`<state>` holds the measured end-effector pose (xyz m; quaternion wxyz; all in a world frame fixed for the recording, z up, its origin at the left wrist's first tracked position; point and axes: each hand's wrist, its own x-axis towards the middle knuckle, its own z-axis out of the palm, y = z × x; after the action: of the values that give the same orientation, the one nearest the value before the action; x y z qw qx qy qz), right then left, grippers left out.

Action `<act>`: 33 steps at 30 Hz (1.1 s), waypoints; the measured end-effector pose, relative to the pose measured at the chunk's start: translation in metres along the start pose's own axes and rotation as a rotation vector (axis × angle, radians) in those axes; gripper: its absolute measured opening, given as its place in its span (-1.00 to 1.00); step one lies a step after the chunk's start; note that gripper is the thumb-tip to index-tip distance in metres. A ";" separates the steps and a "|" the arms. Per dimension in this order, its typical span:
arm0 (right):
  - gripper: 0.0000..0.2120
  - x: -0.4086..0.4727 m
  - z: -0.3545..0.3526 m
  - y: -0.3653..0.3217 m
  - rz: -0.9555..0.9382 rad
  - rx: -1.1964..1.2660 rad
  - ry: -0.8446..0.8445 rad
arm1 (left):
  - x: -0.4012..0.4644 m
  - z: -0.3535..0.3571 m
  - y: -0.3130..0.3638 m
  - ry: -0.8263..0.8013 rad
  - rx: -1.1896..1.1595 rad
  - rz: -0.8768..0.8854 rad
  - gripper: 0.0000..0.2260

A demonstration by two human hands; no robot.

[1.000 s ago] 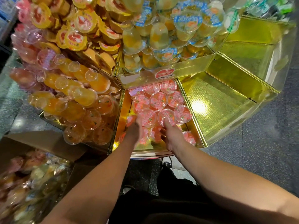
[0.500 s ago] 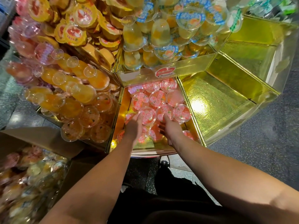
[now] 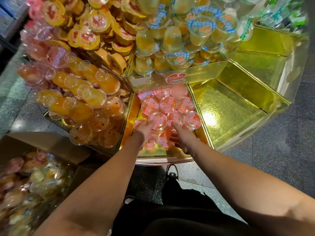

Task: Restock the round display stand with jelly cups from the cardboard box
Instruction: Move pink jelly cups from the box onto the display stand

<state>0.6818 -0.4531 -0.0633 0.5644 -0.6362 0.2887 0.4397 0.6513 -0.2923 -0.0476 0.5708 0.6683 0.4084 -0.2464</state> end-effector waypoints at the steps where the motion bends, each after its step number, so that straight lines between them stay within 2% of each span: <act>1: -0.41 -0.004 -0.003 0.001 0.002 -0.013 -0.012 | -0.002 -0.004 -0.002 -0.020 0.004 -0.011 -0.25; 3: -0.43 -0.011 -0.008 0.003 -0.003 -0.058 -0.020 | -0.006 -0.011 -0.007 -0.047 -0.034 -0.028 -0.40; 6: -0.56 -0.029 -0.012 0.004 -0.019 -0.240 -0.033 | -0.026 -0.023 -0.013 -0.033 -0.097 0.011 -0.57; 8: -0.61 -0.042 -0.008 0.003 -0.086 -0.444 -0.046 | -0.041 -0.036 -0.021 -0.025 -0.090 0.063 -0.63; 12: -0.65 -0.070 0.036 -0.009 -0.366 -0.987 -0.037 | -0.075 -0.083 -0.051 0.003 -0.088 0.199 -0.83; 14: -0.67 -0.090 0.076 -0.012 -0.488 -1.187 -0.075 | -0.092 -0.109 -0.070 0.103 -0.082 0.293 -0.90; 17: -0.68 -0.118 0.151 -0.001 -0.621 -1.350 -0.169 | -0.110 -0.155 -0.113 0.382 -0.193 0.342 -0.86; 19: -0.70 -0.130 0.203 0.016 -0.667 -1.399 -0.273 | -0.123 -0.194 -0.153 0.487 -0.223 0.309 -0.84; 22: -0.81 -0.142 0.275 0.051 -0.723 -1.496 -0.454 | -0.155 -0.253 -0.221 0.545 -0.155 0.187 -0.82; 25: -0.83 -0.147 0.339 0.087 -0.745 -1.594 -0.582 | -0.183 -0.301 -0.290 0.670 -0.132 0.094 -0.87; 30: -0.71 -0.135 0.420 0.146 -0.749 -1.837 -0.661 | -0.222 -0.332 -0.396 0.793 -0.107 -0.076 -0.84; 33: -0.67 -0.127 0.452 0.176 -0.717 -2.025 -0.653 | -0.232 -0.337 -0.443 0.805 -0.126 -0.259 -0.79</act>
<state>0.3677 -0.0642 -0.0216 -0.0704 -0.7022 -0.5636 0.4294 0.1123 -0.0225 -0.0352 0.3699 0.6180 0.6936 -0.0100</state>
